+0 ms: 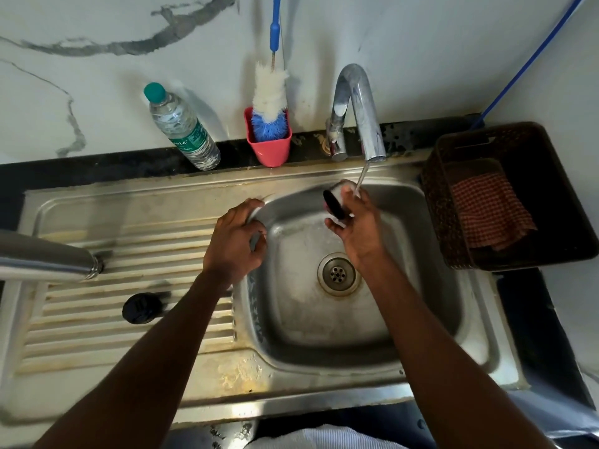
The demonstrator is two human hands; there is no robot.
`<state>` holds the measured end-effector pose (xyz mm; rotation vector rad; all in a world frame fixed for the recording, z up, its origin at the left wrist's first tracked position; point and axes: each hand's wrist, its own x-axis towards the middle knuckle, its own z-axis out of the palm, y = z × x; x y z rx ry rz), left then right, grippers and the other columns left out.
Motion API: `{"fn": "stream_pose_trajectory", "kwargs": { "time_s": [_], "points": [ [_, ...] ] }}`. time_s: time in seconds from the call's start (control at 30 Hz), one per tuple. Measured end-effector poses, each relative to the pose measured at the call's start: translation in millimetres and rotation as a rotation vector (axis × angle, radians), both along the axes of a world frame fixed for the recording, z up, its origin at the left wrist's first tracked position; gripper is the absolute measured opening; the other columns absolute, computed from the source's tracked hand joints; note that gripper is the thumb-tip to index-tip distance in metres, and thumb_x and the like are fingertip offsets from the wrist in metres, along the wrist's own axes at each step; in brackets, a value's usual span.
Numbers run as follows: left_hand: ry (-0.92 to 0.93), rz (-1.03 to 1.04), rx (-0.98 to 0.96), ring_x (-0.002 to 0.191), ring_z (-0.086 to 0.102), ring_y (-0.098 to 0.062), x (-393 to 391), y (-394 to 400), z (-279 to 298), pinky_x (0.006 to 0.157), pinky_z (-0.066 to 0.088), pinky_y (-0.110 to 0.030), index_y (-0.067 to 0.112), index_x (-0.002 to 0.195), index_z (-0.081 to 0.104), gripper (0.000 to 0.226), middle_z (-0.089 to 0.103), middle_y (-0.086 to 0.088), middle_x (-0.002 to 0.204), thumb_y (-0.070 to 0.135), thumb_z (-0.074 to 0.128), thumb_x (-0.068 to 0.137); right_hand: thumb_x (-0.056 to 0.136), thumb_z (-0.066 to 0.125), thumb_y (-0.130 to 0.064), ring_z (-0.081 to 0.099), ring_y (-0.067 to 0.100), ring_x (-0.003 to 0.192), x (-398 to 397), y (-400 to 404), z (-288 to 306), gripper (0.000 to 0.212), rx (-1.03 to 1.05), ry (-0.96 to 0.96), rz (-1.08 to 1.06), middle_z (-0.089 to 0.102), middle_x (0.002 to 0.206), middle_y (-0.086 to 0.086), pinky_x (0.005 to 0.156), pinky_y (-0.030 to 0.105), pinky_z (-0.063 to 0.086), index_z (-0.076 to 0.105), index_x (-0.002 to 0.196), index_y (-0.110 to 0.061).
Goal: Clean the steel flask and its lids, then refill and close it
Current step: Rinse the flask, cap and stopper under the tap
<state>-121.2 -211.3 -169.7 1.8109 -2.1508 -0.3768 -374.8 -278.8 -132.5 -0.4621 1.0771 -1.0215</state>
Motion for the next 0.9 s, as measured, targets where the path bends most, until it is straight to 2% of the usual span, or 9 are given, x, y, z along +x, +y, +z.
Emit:
{"fn": "stream_pose_trajectory", "kwargs": {
  "time_s": [0.13, 0.2, 0.3, 0.4, 0.5, 0.57, 0.63, 0.77, 0.9],
  "points": [
    [-0.001, 0.002, -0.002, 0.131, 0.053, -0.028, 0, -1, 1, 0.105, 0.047, -0.043, 0.018, 0.09, 0.073, 0.009, 0.044, -0.002, 0.158, 0.022, 0.07, 0.083, 0.076, 0.086, 0.0, 0.066, -0.003, 0.1, -8, 7, 1, 0.056, -0.362, 0.573, 0.209, 0.065, 0.12, 0.0, 0.087, 0.022, 0.054, 0.071, 0.126, -0.02],
    [-0.011, 0.008, 0.002, 0.131, 0.052, -0.028, -1, 0, 1, 0.105, 0.046, -0.043, 0.018, 0.09, 0.074, 0.009, 0.043, -0.002, 0.158, 0.022, 0.072, 0.083, 0.073, 0.086, 0.0, 0.065, 0.001, 0.105, -19, 13, -3, 0.06, -0.44, 0.715, 0.199, 0.062, 0.128, -0.002, 0.092, 0.026, 0.055, 0.072, 0.127, -0.025],
    [-0.015, 0.014, 0.003, 0.13, 0.052, -0.028, -1, 0, 1, 0.105, 0.046, -0.043, 0.019, 0.091, 0.074, 0.009, 0.043, -0.002, 0.158, 0.023, 0.072, 0.083, 0.083, 0.081, -0.006, 0.067, 0.022, 0.116, -18, 9, -3, 0.055, -0.326, 0.42, -0.028, 0.066, 0.134, -0.001, 0.095, 0.036, 0.056, 0.068, 0.133, -0.024],
    [-0.018, 0.011, 0.012, 0.131, 0.052, -0.028, -1, 0, 2, 0.105, 0.045, -0.042, 0.019, 0.09, 0.073, 0.009, 0.043, -0.002, 0.159, 0.024, 0.071, 0.083, 0.097, 0.069, -0.026, 0.067, 0.024, 0.12, -5, 4, -2, 0.043, -0.05, -0.01, -0.072, 0.064, 0.136, 0.001, 0.087, 0.035, 0.054, 0.062, 0.139, -0.025],
    [-0.024, 0.013, 0.021, 0.133, 0.051, -0.027, -1, 0, 3, 0.106, 0.045, -0.043, 0.02, 0.091, 0.073, 0.009, 0.043, -0.001, 0.159, 0.023, 0.073, 0.083, 0.095, 0.068, -0.048, 0.071, 0.028, 0.115, -9, 16, 4, 0.041, 0.078, 0.093, 0.032, 0.071, 0.129, 0.008, 0.077, 0.035, 0.053, 0.067, 0.13, -0.028],
    [-0.029, 0.015, 0.026, 0.133, 0.051, -0.026, -1, 0, 3, 0.106, 0.045, -0.043, 0.021, 0.092, 0.073, 0.009, 0.043, -0.001, 0.159, 0.023, 0.073, 0.083, 0.094, 0.072, -0.043, 0.073, 0.014, 0.105, -16, 21, 1, 0.033, -0.006, 0.396, -0.001, 0.077, 0.112, 0.001, 0.076, 0.029, 0.055, 0.073, 0.12, -0.024],
    [-0.034, 0.021, 0.03, 0.133, 0.05, -0.026, -1, 0, 2, 0.107, 0.044, -0.043, 0.021, 0.092, 0.074, 0.01, 0.042, -0.001, 0.159, 0.025, 0.072, 0.083, 0.093, 0.076, -0.035, 0.072, 0.011, 0.098, -19, 18, -6, 0.032, -0.051, 0.47, -0.104, 0.077, 0.108, 0.0, 0.076, 0.026, 0.056, 0.073, 0.12, -0.019],
    [-0.025, 0.011, 0.022, 0.135, 0.049, -0.027, 0, 1, 3, 0.108, 0.043, -0.042, 0.02, 0.092, 0.074, 0.011, 0.043, -0.002, 0.159, 0.024, 0.073, 0.082, 0.096, 0.069, -0.04, 0.072, 0.031, 0.092, -5, 3, 1, 0.048, 0.256, -0.269, -0.276, 0.07, 0.115, 0.021, 0.07, 0.033, 0.058, 0.06, 0.13, -0.006],
    [-0.015, 0.004, 0.01, 0.135, 0.05, -0.028, -1, 1, 3, 0.107, 0.043, -0.041, 0.019, 0.092, 0.074, 0.011, 0.046, -0.004, 0.158, 0.022, 0.073, 0.082, 0.096, 0.065, -0.047, 0.073, 0.031, 0.091, -1, 11, 13, 0.053, 0.278, -0.298, -0.073, 0.074, 0.108, 0.021, 0.071, 0.033, 0.06, 0.062, 0.13, -0.007]
  ]
}}
